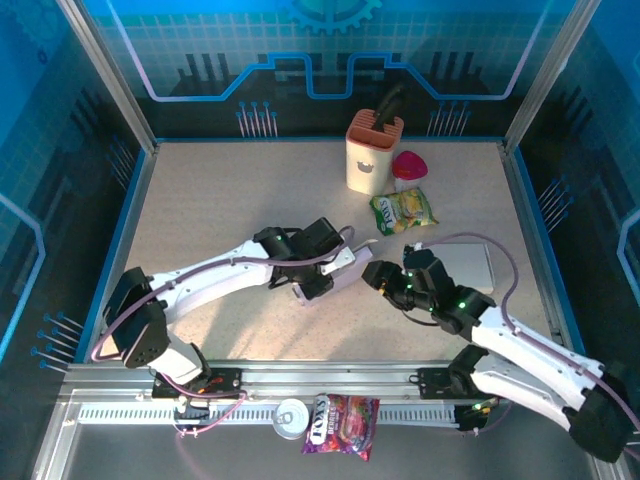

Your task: Fold the paper box

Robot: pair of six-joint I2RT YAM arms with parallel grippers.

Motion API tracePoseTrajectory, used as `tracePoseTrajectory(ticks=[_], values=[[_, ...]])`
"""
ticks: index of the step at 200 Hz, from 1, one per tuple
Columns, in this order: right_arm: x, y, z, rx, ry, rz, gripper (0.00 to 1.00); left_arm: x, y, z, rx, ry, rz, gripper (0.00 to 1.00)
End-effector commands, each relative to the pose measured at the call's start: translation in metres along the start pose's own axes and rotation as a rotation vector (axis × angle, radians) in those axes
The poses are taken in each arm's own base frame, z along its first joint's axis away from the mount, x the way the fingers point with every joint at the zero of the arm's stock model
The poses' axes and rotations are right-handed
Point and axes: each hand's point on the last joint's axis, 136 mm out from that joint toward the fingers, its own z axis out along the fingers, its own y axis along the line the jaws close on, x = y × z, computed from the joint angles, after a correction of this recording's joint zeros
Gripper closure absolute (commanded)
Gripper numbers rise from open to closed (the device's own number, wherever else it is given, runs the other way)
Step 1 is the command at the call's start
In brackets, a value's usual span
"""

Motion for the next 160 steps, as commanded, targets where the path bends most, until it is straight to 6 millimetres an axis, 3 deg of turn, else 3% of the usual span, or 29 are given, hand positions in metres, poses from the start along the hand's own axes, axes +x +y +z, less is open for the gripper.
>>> tracePoseTrajectory(ticks=[1, 50, 103, 160], values=[[-0.021, 0.020, 0.003, -0.033, -0.114, 0.053, 0.40, 0.031, -0.007, 0.011, 0.065, 0.155, 0.011, 0.72], [-0.033, 0.034, 0.010, -0.056, -0.135, 0.066, 0.41, 0.024, 0.001, 0.013, 0.068, 0.142, 0.021, 0.70], [-0.037, 0.035, 0.024, -0.063, -0.111, 0.105, 0.43, 0.021, 0.005, 0.019, 0.070, 0.133, 0.022, 0.70], [-0.031, 0.008, 0.049, 0.025, -0.058, 0.154, 0.54, 0.014, 0.011, 0.019, 0.039, 0.099, 0.027, 0.60]])
